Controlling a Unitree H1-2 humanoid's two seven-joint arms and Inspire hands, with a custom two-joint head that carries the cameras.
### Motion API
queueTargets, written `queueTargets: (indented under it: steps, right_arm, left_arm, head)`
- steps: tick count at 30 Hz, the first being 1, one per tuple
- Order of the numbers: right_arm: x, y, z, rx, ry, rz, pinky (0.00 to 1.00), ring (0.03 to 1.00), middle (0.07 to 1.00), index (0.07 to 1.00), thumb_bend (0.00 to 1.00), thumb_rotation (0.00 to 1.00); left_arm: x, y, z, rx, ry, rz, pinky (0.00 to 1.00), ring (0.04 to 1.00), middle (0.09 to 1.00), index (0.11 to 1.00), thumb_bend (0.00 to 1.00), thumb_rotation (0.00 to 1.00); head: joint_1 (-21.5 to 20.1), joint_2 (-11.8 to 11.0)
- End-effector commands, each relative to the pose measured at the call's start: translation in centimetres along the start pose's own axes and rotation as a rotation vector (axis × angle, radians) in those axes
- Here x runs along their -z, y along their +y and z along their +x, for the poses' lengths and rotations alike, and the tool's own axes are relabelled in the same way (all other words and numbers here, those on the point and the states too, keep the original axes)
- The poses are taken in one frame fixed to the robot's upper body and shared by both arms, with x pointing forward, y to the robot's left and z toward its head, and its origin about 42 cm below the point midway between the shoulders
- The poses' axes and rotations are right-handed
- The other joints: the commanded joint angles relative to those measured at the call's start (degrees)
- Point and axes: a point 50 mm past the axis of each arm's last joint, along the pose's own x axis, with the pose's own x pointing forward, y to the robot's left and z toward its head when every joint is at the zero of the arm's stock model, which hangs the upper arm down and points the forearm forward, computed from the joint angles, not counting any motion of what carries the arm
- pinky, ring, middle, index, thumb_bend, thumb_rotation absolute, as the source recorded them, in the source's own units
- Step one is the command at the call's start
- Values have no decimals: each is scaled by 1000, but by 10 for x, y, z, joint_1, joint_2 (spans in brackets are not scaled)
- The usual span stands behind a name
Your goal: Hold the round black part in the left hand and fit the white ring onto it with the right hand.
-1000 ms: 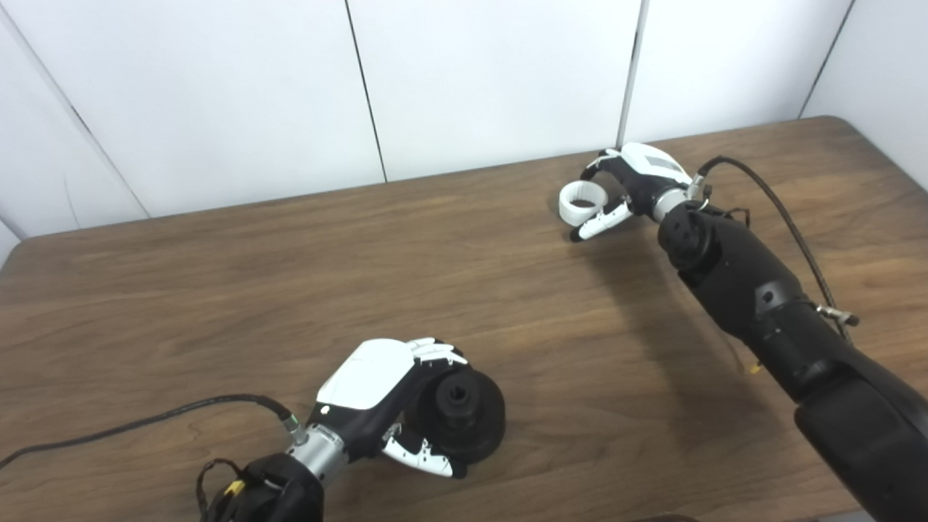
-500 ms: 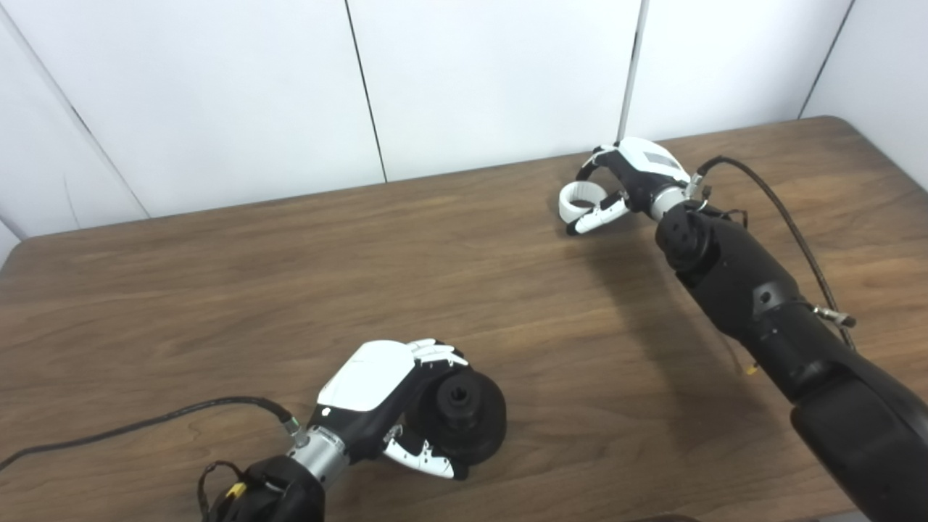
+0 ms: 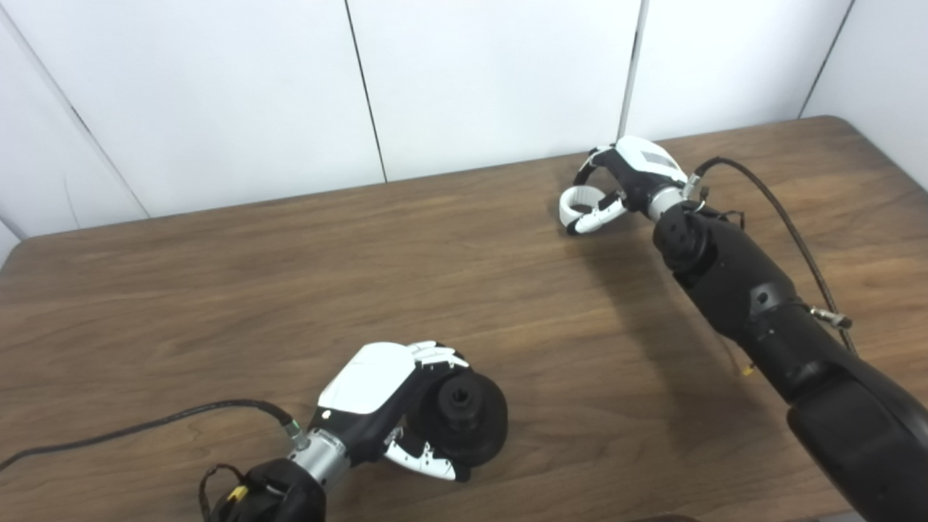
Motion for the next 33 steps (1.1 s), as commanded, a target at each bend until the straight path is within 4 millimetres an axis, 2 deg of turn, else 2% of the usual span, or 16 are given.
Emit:
queueTargets:
  steps: [1,33]
  right_arm:
    - [-17,-33,9,100,-73,-1,986,971,904,641,770,247]
    - [-13,-35,6,102,-68,6,981,979,911,655,764,251]
  left_arm:
    - [-4,8,1,-51,-27,24,846,890,847,702,857,285]
    - [-3,8,1,-34,-16,27,851,898,853,710,839,278]
  head:
    - [0,0]
    - [-1,-2]
